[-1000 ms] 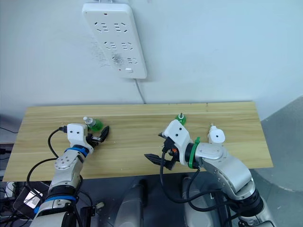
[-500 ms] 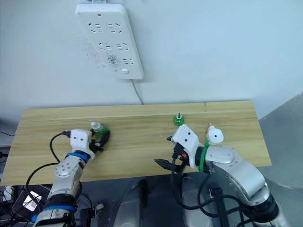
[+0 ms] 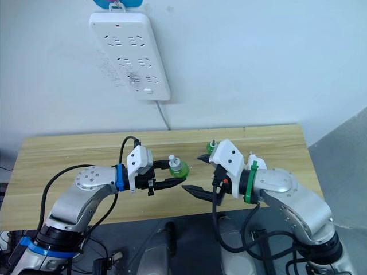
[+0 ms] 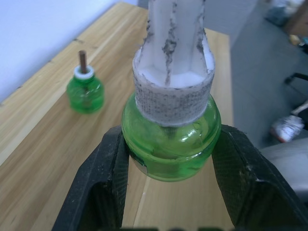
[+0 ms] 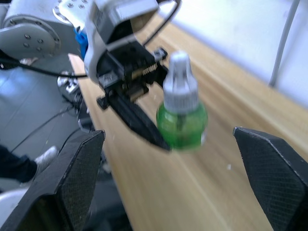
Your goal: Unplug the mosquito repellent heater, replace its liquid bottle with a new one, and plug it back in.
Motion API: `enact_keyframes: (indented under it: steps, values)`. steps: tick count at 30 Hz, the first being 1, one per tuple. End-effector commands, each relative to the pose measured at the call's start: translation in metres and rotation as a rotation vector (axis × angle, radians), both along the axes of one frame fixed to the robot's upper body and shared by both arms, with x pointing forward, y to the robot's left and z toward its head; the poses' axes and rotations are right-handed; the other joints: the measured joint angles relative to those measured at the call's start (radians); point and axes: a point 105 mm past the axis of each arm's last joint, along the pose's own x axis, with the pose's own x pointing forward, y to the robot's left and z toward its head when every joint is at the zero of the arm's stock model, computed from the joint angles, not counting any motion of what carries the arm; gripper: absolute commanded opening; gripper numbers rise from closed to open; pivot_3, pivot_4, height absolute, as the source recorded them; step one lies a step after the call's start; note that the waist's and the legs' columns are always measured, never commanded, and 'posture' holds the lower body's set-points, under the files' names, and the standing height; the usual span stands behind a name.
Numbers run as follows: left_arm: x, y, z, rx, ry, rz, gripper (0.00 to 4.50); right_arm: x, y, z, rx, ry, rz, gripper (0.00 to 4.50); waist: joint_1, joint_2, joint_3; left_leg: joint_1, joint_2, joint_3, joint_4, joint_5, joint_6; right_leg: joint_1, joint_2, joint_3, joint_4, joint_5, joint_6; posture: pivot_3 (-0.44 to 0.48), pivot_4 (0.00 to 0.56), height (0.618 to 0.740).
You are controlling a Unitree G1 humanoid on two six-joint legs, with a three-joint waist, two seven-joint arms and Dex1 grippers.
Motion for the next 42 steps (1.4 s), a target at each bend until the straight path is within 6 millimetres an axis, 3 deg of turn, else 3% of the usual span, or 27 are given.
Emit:
enact_keyframes:
  steps: [1,9,12,20,27,31,32,39,42]
  values:
    - [-0.004,-0.008,0.006,0.001,-0.009,-0.06,2.18,0.002,0.013,0.005,0.03,-0.039,0.009,4.5,-0.002,-0.001,-0.003,0.0,0.0,0.0,0.0,0.0,0.0,0.0,0.0,0.0,0.0,0.0,0.0,-0.21,0.269,0.74]
    - [0.001,-0.011,0.01,0.019,-0.057,-0.079,2.18,0.01,0.028,0.002,0.052,-0.051,0.0,4.5,-0.002,-0.001,-0.026,-0.002,0.0,-0.002,0.0,0.0,0.0,-0.002,0.0,-0.002,0.002,0.0,0.0,-0.2,0.253,0.74]
    - [0.001,-0.011,0.009,0.025,-0.069,-0.084,2.18,0.013,0.03,0.0,0.045,-0.06,-0.007,3.92,-0.002,-0.001,-0.03,-0.002,0.0,-0.002,0.001,0.0,0.0,-0.002,0.0,-0.002,0.003,0.0,0.0,-0.199,0.249,0.74]
    - [0.002,-0.014,0.011,0.015,-0.094,-0.092,2.18,0.019,0.03,-0.005,-0.001,-0.111,-0.013,1.07,-0.001,-0.002,-0.039,-0.002,0.0,-0.002,0.003,0.0,0.0,-0.002,0.0,-0.002,0.006,0.002,-0.004,-0.193,0.246,0.74]
    - [0.007,-0.01,0.012,-0.011,-0.105,-0.047,2.18,0.019,0.032,-0.002,0.014,-0.132,-0.003,1.05,-0.001,-0.002,-0.044,-0.002,0.0,-0.003,0.004,0.0,0.0,-0.002,0.0,-0.002,0.008,0.003,-0.005,-0.194,0.247,0.74]
    - [0.011,-0.008,0.011,-0.039,-0.076,-0.019,3.49,0.017,0.03,0.0,0.032,-0.123,0.005,1.05,-0.001,-0.002,-0.044,-0.002,0.0,-0.003,0.005,0.0,0.0,-0.002,0.0,-0.002,0.009,0.003,-0.005,-0.195,0.246,0.74]
    - [0.01,-0.009,0.011,-0.061,-0.054,-0.02,3.54,0.016,0.03,0.0,0.038,-0.118,0.007,1.05,-0.001,-0.001,-0.044,-0.002,0.0,-0.003,0.005,0.0,0.0,-0.002,0.0,-0.002,0.009,0.003,-0.005,-0.196,0.246,0.74]
    - [0.004,-0.016,0.01,-0.11,-0.027,-0.044,3.54,0.014,0.03,0.002,0.059,-0.104,0.013,1.05,-0.001,-0.001,-0.046,-0.002,0.0,-0.004,0.009,0.0,0.0,0.0,0.0,-0.003,0.011,0.004,-0.005,-0.196,0.243,0.74]
    - [0.003,-0.015,0.007,-0.112,-0.012,-0.046,2.93,0.014,0.03,0.003,0.065,-0.105,0.016,1.05,-0.001,-0.002,-0.046,-0.002,0.0,-0.005,0.013,0.0,0.001,0.0,0.001,-0.003,0.014,0.003,-0.005,-0.198,0.242,0.74]
